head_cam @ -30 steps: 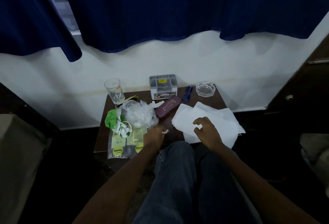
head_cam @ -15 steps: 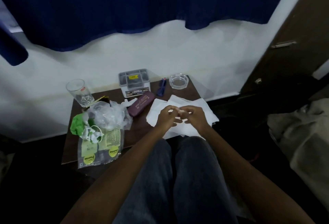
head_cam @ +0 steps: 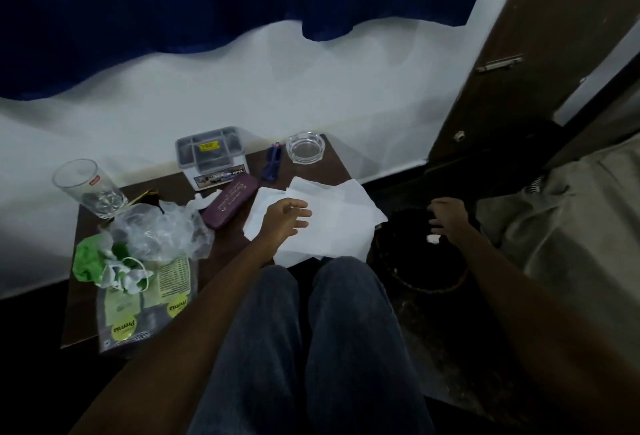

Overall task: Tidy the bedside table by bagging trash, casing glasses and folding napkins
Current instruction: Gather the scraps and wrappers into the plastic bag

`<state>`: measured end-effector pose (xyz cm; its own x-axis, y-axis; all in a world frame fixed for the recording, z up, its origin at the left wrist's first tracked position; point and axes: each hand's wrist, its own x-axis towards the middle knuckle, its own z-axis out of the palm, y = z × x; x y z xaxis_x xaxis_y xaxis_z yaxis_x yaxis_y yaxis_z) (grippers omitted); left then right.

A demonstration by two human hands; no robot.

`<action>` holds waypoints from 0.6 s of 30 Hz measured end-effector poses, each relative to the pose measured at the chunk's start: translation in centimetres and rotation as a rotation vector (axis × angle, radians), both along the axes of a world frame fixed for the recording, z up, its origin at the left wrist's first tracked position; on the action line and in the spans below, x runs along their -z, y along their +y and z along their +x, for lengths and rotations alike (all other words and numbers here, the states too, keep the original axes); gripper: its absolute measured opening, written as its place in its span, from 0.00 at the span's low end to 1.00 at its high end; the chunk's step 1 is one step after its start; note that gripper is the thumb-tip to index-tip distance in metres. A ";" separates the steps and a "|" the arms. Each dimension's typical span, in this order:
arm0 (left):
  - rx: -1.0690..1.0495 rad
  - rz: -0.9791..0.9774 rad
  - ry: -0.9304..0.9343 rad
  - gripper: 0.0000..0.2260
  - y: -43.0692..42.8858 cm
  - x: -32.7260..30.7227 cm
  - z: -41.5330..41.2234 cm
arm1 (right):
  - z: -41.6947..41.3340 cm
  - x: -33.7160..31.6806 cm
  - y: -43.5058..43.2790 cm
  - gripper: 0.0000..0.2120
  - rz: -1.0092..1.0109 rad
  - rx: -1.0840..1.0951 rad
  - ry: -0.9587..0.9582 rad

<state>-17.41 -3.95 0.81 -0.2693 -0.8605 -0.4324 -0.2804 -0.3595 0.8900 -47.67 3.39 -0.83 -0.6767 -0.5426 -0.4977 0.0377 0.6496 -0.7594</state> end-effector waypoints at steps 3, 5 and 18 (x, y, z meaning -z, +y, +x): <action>-0.010 -0.027 0.008 0.07 -0.7 -0.9 1.3 | 2.2 -1.6 -1.4 0.08 -0.075 -0.021 -0.053; -0.048 -0.065 0.031 0.07 -1.6 -1.8 2.5 | 4.4 -2.8 -2.7 0.06 -0.118 -0.092 -0.090; -0.018 -0.334 -1.076 0.14 -13.0 -1.8 14.8 | 22.1 -5.5 -8.2 0.07 -0.291 -0.636 -0.267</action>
